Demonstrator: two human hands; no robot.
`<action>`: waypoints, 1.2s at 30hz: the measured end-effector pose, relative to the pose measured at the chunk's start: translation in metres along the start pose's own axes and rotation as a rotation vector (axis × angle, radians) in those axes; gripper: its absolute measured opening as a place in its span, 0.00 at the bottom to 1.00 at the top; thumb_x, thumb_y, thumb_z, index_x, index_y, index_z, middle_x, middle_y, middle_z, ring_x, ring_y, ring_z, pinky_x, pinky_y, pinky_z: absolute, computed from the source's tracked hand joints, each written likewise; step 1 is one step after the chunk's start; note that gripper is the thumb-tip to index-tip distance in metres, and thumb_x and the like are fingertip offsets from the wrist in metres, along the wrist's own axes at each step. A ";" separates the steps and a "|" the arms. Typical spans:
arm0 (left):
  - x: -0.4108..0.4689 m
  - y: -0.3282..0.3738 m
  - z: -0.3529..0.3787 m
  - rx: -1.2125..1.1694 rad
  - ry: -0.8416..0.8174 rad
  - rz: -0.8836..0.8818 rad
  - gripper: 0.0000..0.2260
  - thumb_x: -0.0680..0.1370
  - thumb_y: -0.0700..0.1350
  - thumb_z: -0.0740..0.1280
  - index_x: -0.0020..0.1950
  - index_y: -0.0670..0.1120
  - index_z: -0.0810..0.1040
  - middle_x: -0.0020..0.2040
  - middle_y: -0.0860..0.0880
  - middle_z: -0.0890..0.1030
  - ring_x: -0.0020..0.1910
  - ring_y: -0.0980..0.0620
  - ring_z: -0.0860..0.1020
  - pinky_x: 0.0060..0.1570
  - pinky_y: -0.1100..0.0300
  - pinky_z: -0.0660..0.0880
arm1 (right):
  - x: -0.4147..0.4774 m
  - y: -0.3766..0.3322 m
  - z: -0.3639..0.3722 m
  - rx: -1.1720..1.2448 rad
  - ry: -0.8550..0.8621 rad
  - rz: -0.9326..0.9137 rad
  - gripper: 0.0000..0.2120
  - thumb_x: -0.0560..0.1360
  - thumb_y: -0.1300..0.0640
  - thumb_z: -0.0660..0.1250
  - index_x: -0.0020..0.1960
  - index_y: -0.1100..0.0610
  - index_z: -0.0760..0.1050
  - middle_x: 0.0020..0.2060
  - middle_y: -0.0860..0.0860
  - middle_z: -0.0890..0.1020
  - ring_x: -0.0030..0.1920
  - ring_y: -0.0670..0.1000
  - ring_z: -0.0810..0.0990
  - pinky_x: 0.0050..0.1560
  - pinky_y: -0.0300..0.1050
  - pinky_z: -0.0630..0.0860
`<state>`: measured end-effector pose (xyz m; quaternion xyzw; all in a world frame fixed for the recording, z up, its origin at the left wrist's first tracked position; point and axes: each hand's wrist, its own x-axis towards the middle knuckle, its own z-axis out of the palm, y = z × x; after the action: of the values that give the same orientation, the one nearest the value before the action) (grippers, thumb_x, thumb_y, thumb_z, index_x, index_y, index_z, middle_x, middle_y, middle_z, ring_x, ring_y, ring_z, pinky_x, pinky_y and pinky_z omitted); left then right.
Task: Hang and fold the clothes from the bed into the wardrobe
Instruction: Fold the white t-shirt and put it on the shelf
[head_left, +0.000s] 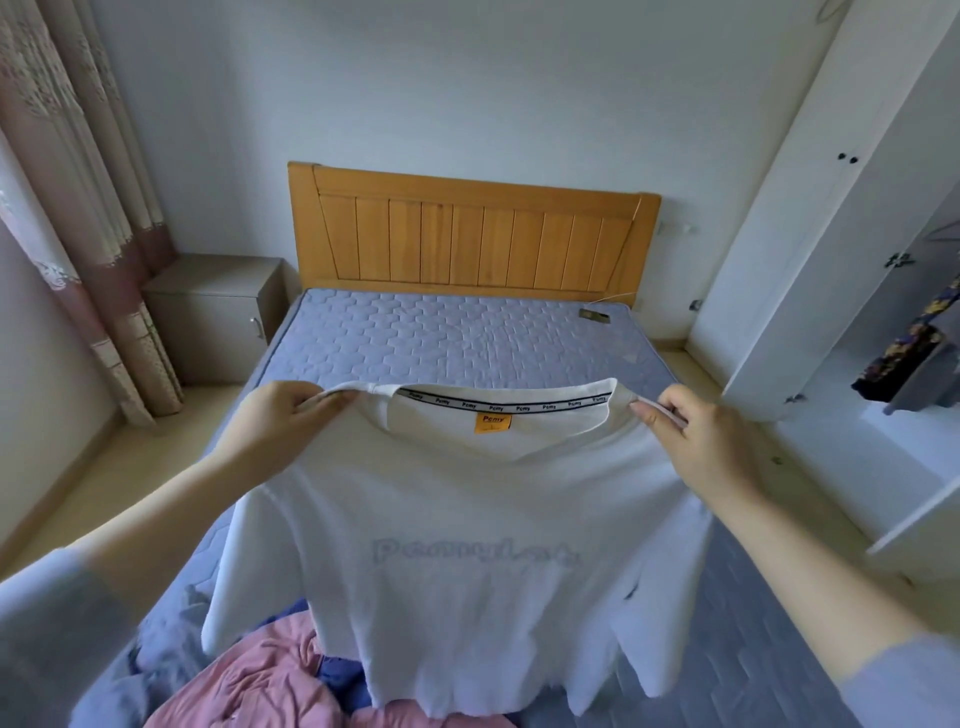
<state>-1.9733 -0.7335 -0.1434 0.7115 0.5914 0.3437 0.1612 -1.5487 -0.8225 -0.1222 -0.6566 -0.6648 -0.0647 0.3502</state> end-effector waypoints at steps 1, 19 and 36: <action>0.000 0.003 0.000 -0.005 0.006 -0.006 0.28 0.76 0.63 0.65 0.30 0.41 0.71 0.23 0.52 0.66 0.25 0.53 0.65 0.29 0.58 0.61 | 0.001 0.000 -0.001 0.001 0.001 0.007 0.21 0.76 0.45 0.67 0.34 0.55 0.64 0.22 0.48 0.61 0.27 0.55 0.65 0.28 0.50 0.65; -0.118 0.059 -0.010 -0.016 0.015 -0.023 0.29 0.74 0.67 0.64 0.29 0.47 0.59 0.24 0.54 0.60 0.25 0.54 0.60 0.31 0.58 0.57 | -0.081 0.017 -0.082 0.032 0.022 -0.021 0.22 0.75 0.44 0.68 0.32 0.52 0.62 0.21 0.49 0.63 0.25 0.48 0.65 0.28 0.48 0.64; -0.232 0.170 -0.003 -0.038 -0.016 0.083 0.26 0.75 0.63 0.65 0.29 0.48 0.59 0.23 0.54 0.59 0.23 0.55 0.61 0.29 0.58 0.54 | -0.204 0.036 -0.230 -0.068 0.075 0.043 0.21 0.75 0.47 0.70 0.32 0.52 0.61 0.22 0.48 0.65 0.28 0.57 0.67 0.30 0.48 0.63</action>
<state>-1.8661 -0.9974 -0.1032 0.7349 0.5534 0.3556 0.1648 -1.4503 -1.1128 -0.0762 -0.6793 -0.6345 -0.1041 0.3537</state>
